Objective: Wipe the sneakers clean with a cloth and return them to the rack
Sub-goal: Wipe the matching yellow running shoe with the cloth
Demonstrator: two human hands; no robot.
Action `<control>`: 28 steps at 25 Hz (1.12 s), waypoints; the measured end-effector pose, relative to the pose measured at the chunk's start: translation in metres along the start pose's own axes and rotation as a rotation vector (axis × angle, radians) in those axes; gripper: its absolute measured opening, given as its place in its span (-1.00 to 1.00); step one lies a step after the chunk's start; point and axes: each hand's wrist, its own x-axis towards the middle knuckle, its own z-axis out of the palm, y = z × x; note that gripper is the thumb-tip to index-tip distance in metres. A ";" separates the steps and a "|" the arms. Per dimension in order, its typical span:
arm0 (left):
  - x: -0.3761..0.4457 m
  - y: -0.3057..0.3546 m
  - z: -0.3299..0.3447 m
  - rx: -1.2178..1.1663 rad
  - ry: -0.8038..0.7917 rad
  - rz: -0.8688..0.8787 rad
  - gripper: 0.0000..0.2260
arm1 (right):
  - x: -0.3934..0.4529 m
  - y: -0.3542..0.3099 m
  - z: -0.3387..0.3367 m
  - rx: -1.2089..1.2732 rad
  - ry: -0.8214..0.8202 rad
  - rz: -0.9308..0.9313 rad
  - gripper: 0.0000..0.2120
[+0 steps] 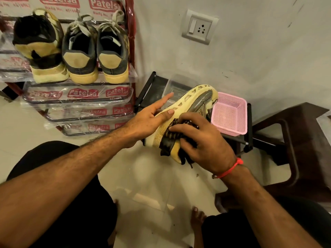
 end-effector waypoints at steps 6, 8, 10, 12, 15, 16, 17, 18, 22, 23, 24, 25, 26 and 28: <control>-0.004 0.002 0.006 -0.046 -0.039 0.024 -0.75 | 0.002 0.010 -0.007 0.162 0.048 0.167 -0.65; -0.005 0.004 0.005 -0.058 -0.022 0.050 -0.76 | 0.000 0.006 -0.007 0.122 -0.058 0.098 -0.62; -0.006 0.008 0.001 -0.060 0.012 0.093 -0.77 | -0.001 0.015 -0.014 0.077 -0.090 0.073 -0.62; -0.005 0.010 -0.002 -0.042 0.046 0.130 -0.79 | 0.000 0.032 -0.027 0.056 0.028 0.215 -0.65; -0.005 0.009 0.001 -0.027 0.081 0.147 -0.80 | 0.001 0.032 -0.029 0.048 0.156 0.318 -0.69; -0.005 0.009 0.002 -0.031 0.087 0.147 -0.79 | 0.002 0.018 -0.020 0.044 0.127 0.232 -0.71; -0.005 0.008 0.002 -0.043 0.089 0.142 -0.78 | 0.000 0.001 -0.011 0.043 0.058 0.106 -0.70; -0.006 0.009 0.002 -0.057 0.087 0.134 -0.78 | -0.001 -0.007 -0.005 0.032 -0.011 -0.005 -0.69; -0.006 0.010 0.001 -0.068 0.101 0.114 -0.79 | 0.003 0.033 -0.024 0.012 0.145 0.263 -0.72; -0.006 0.010 0.001 -0.067 0.115 0.117 -0.79 | 0.002 0.037 -0.028 0.041 0.171 0.317 -0.72; -0.007 0.011 0.002 -0.069 0.126 0.119 -0.78 | 0.002 0.030 -0.026 0.039 0.162 0.279 -0.72; -0.007 0.010 0.002 -0.076 0.134 0.116 -0.78 | 0.002 0.013 -0.016 0.018 0.115 0.170 -0.73; -0.007 0.011 0.002 -0.091 0.133 0.111 -0.78 | -0.001 -0.006 -0.005 0.004 0.039 0.014 -0.72; -0.006 0.012 0.003 -0.119 0.103 0.108 -0.78 | -0.002 -0.014 0.001 -0.007 -0.065 -0.129 -0.70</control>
